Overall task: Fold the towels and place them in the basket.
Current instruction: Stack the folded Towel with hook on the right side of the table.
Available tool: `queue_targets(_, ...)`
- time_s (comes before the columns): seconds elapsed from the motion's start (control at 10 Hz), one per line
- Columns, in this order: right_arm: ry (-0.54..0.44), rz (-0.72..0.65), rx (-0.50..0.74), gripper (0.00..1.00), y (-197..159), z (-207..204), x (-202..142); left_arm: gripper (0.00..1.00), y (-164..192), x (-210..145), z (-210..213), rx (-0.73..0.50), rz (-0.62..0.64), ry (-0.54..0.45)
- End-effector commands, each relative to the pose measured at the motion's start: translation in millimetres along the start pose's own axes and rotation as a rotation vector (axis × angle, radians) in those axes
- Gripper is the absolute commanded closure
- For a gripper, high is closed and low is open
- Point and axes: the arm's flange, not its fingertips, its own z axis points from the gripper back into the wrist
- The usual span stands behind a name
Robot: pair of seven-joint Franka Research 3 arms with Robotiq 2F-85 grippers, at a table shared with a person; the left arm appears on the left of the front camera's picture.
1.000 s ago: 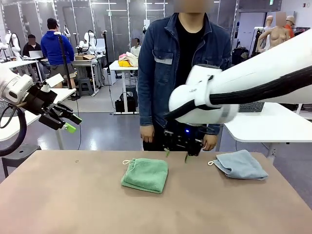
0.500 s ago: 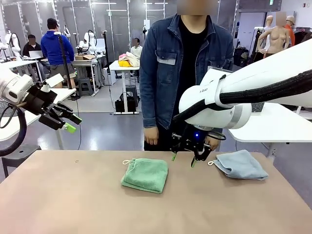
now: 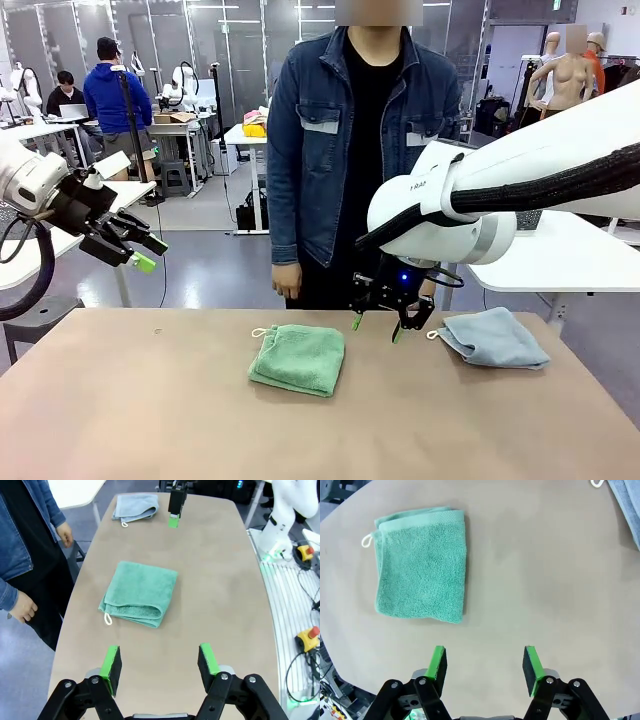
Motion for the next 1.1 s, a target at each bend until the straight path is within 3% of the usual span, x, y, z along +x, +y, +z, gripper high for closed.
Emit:
queue_targets(0.0, -0.005, -0.007, 0.000, 0.23, 1.0, 0.9, 0.6, 0.22, -1.2, 1.6, 0.8, 0.004, -0.006, 0.004)
queue_targets(0.7, 0.000, 0.000, 0.000, 0.23, 0.1, 0.0, -0.1, 0.22, -1.2, 1.6, 0.8, 0.004, -0.006, 0.004)
queue_targets(1.0, -0.106, 0.045, 0.027, 0.23, -29.9, 65.5, -2.4, 0.22, -1.2, 1.6, 0.8, 0.004, -0.006, 0.004)
